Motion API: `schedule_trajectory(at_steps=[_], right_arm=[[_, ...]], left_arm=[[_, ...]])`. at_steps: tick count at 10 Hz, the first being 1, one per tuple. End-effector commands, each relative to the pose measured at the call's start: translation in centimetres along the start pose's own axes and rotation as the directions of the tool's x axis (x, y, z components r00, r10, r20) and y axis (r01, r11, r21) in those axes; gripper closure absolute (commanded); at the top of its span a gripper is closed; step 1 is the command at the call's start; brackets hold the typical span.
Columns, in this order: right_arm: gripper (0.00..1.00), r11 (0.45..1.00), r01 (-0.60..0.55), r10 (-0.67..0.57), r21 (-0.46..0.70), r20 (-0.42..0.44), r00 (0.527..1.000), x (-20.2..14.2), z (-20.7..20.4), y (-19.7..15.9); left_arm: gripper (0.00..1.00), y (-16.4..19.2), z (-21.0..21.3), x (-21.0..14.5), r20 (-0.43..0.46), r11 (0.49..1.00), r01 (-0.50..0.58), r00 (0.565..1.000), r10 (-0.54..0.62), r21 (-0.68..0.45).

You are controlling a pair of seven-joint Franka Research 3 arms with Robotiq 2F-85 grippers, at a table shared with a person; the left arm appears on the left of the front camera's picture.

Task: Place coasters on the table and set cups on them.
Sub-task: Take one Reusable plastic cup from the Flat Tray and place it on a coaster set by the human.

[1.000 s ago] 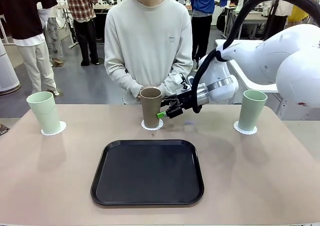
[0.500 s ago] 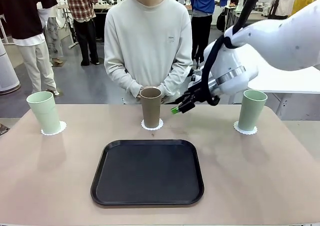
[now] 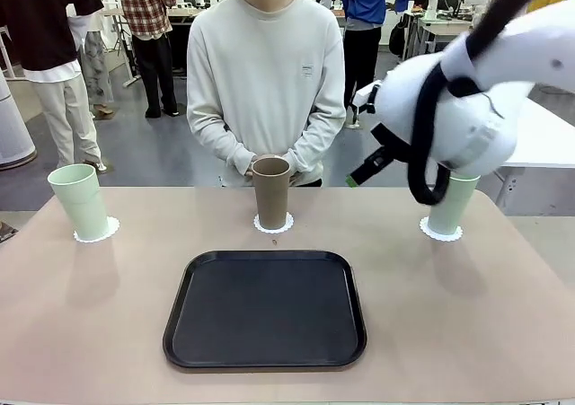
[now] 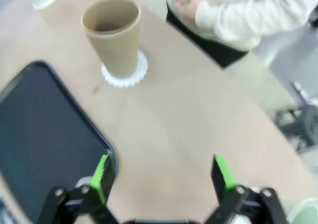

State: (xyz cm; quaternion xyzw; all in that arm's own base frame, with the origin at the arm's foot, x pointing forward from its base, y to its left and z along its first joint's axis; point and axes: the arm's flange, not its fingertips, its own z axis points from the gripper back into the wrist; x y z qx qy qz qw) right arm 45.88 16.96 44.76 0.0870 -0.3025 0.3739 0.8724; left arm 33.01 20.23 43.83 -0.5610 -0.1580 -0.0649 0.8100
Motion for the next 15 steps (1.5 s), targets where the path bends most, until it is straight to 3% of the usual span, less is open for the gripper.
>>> schedule_trajectory(at_steps=[1, 3, 6, 7, 15], right_arm=[[0.0, 0.991, 0.135, -0.132, 0.015, -0.131, 0.983, 7.6, 5.7, 4.4], [0.0, 0.99, 0.143, -0.144, -0.022, -0.179, 0.973, 9.3, 6.1, 5.8], [0.0, 0.989, 0.144, -0.13, 0.024, -0.298, 0.946, 10.0, 5.8, 5.2], [0.0, 0.99, 0.137, -0.142, -0.039, -0.213, 0.967, 9.4, 7.7, 7.3], [0.0, 0.99, 0.137, -0.142, -0.039, -0.213, 0.967, 9.4, 7.7, 7.3]], left_arm=[[0.0, -0.3, 0.1, 0.1, 0.01, 1.0, 0.004, 1.0, -0.004, -0.008], [0.0, -0.3, 0.1, 0.1, 0.01, 1.0, 0.004, 1.0, -0.004, -0.008], [0.0, -0.3, 0.1, 0.1, 0.01, 1.0, 0.004, 1.0, -0.004, -0.008], [0.0, -0.3, 0.1, 0.1, 0.01, 1.0, 0.004, 1.0, -0.004, -0.008], [0.0, -0.3, 0.1, 0.1, 0.01, 1.0, 0.004, 1.0, -0.004, -0.008]])
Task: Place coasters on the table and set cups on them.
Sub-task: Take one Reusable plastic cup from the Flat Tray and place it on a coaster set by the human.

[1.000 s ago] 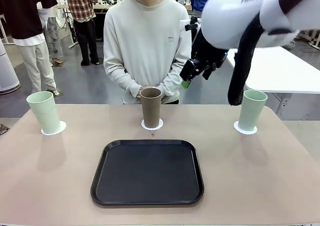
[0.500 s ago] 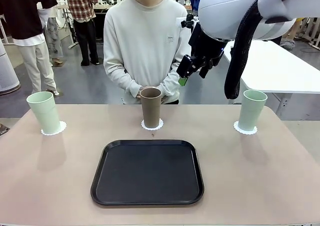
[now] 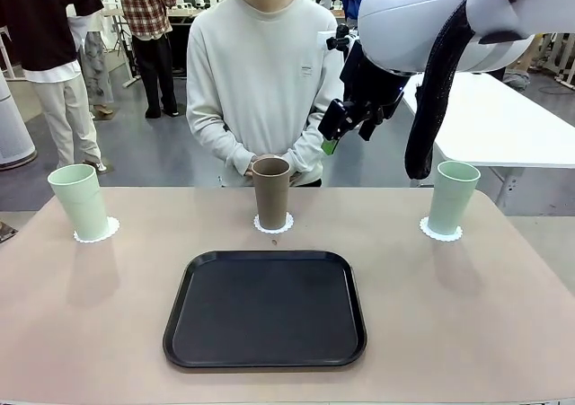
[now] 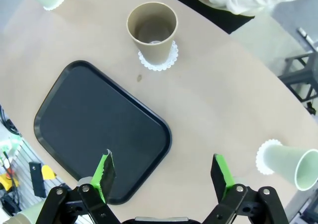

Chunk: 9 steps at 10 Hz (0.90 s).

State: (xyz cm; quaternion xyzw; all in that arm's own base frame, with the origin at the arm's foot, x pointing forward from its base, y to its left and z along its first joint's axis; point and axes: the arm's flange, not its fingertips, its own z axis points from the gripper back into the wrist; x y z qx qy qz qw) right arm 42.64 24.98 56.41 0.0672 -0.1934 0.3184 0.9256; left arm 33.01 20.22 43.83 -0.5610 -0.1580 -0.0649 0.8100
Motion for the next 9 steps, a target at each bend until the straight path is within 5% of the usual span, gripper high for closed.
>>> schedule_trajectory(at_steps=[1, 5, 6, 7, 9], right_arm=[[0.0, 1.0, 0.0, 0.0, -0.027, 0.013, 1.0, -0.6, -0.3, 0.1], [0.0, 1.0, 0.0, 0.0, 0.001, 0.001, 1.0, 0.0, 0.0, 0.0], [0.0, 0.972, 0.229, -0.23, 0.058, 0.018, 0.973, -4.1, 1.5, -3.9], [0.0, 0.884, 0.431, -0.447, 0.18, 0.058, 0.893, -8.5, 2.1, -10.0], [0.0, 0.726, 0.63, -0.654, 0.277, -0.005, 0.756, -14.7, 1.2, -19.1]], left_arm=[[0.0, -0.3, 0.1, 0.1, 0.01, 1.0, 0.004, 1.0, -0.003, -0.008], [0.0, -0.3, 0.1, 0.1, 0.01, 1.0, 0.004, 1.0, -0.003, -0.008], [0.0, -0.3, 0.1, 0.1, 0.01, 1.0, 0.004, 1.0, -0.003, -0.008], [0.0, -0.3, 0.1, 0.1, 0.01, 1.0, 0.004, 1.0, -0.003, -0.008], [0.0, -0.3, 0.1, 0.1, 0.01, 1.0, 0.004, 1.0, -0.003, -0.008]])
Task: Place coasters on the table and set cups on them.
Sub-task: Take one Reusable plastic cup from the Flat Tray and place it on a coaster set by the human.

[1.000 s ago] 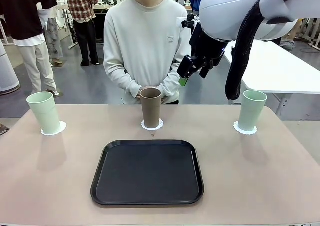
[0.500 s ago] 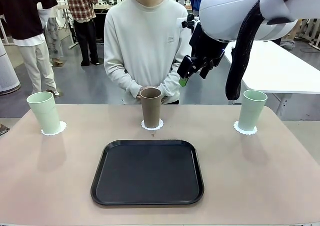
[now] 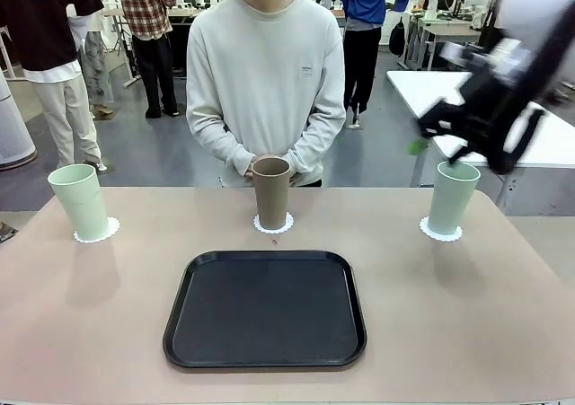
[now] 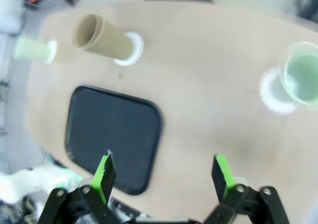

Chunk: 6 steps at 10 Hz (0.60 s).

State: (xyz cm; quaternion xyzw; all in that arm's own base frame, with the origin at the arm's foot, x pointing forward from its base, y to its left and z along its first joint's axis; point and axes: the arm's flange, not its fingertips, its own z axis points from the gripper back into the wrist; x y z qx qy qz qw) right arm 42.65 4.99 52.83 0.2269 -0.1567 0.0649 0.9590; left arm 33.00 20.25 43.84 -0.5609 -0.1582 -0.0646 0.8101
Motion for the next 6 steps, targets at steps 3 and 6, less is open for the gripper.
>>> schedule_trajectory(at_steps=[3, 6], right_arm=[[0.0, 0.964, 0.26, -0.262, 0.051, 0.034, 0.965, -1.0, 2.7, -13.6], [0.0, 0.961, 0.274, -0.275, 0.027, 0.043, 0.96, -2.5, 3.3, -15.9]], left_arm=[[0.0, -0.3, 0.1, 0.1, 0.009, 1.0, 0.004, 1.0, -0.004, -0.008], [0.0, -0.3, 0.1, 0.1, 0.009, 1.0, 0.004, 1.0, -0.004, -0.008]])
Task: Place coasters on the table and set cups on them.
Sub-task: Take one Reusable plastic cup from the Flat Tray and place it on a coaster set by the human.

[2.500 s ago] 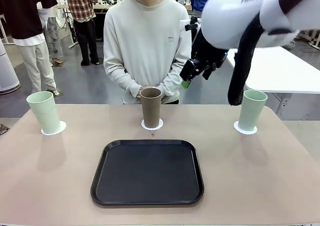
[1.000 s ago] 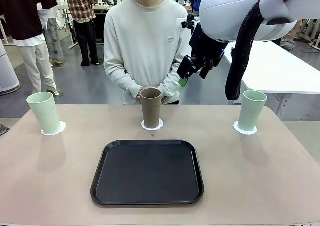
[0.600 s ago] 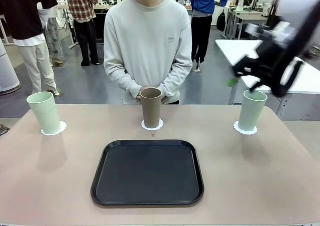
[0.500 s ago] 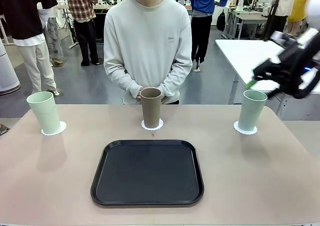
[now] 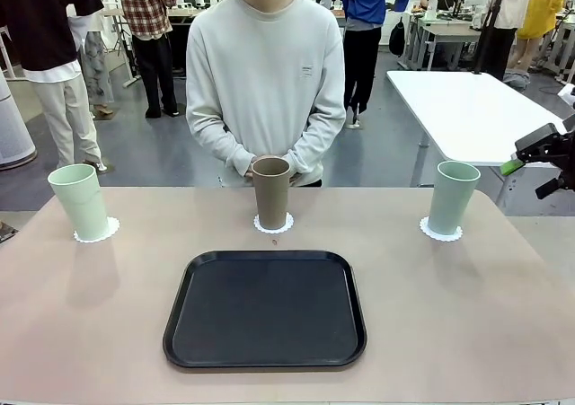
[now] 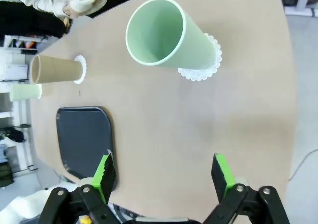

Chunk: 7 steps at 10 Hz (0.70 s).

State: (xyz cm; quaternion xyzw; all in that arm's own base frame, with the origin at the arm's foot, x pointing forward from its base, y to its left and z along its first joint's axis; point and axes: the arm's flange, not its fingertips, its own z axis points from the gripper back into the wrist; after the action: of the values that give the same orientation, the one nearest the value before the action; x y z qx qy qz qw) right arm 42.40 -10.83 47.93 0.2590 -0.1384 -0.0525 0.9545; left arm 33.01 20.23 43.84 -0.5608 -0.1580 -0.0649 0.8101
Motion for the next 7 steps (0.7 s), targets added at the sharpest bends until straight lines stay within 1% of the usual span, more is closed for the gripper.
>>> schedule_trajectory(at_steps=[1, 2, 3, 4, 5, 6, 7], right_arm=[[0.0, 0.999, 0.034, -0.034, -0.005, 0.024, 0.999, 0.1, 0.2, 0.2], [0.0, 1.0, 0.0, 0.0, 0.0, 0.0, 1.0, 0.0, 0.0, 0.0], [0.0, 0.961, -0.101, 0.125, 0.259, -0.078, 0.989, -1.7, 1.7, -0.1], [0.0, 0.863, -0.112, 0.164, 0.492, -0.064, 0.984, -2.3, 3.4, -1.2], [0.0, 0.769, -0.047, 0.096, 0.637, -0.043, 0.994, -1.8, 4.0, -2.0], [0.0, 0.708, 0.099, -0.023, 0.699, -0.118, 0.993, -1.0, 3.6, -3.0], [0.0, 0.674, 0.186, -0.074, 0.715, -0.185, 0.98, 0.0, 2.8, -4.0]], left_arm=[[0.0, -0.3, 0.1, 0.1, 0.01, 1.0, 0.003, 1.0, -0.003, -0.008], [0.0, -0.3, 0.1, 0.1, 0.01, 1.0, 0.003, 1.0, -0.003, -0.008], [0.0, -0.3, 0.1, 0.1, 0.01, 1.0, 0.003, 1.0, -0.003, -0.008], [0.0, -0.3, 0.1, 0.1, 0.01, 1.0, 0.003, 1.0, -0.003, -0.008], [0.0, -0.3, 0.1, 0.1, 0.01, 1.0, 0.003, 1.0, -0.003, -0.008], [0.0, -0.3, 0.1, 0.1, 0.01, 1.0, 0.003, 1.0, -0.003, -0.008], [0.0, -0.3, 0.1, 0.1, 0.01, 1.0, 0.003, 1.0, -0.003, -0.008]])
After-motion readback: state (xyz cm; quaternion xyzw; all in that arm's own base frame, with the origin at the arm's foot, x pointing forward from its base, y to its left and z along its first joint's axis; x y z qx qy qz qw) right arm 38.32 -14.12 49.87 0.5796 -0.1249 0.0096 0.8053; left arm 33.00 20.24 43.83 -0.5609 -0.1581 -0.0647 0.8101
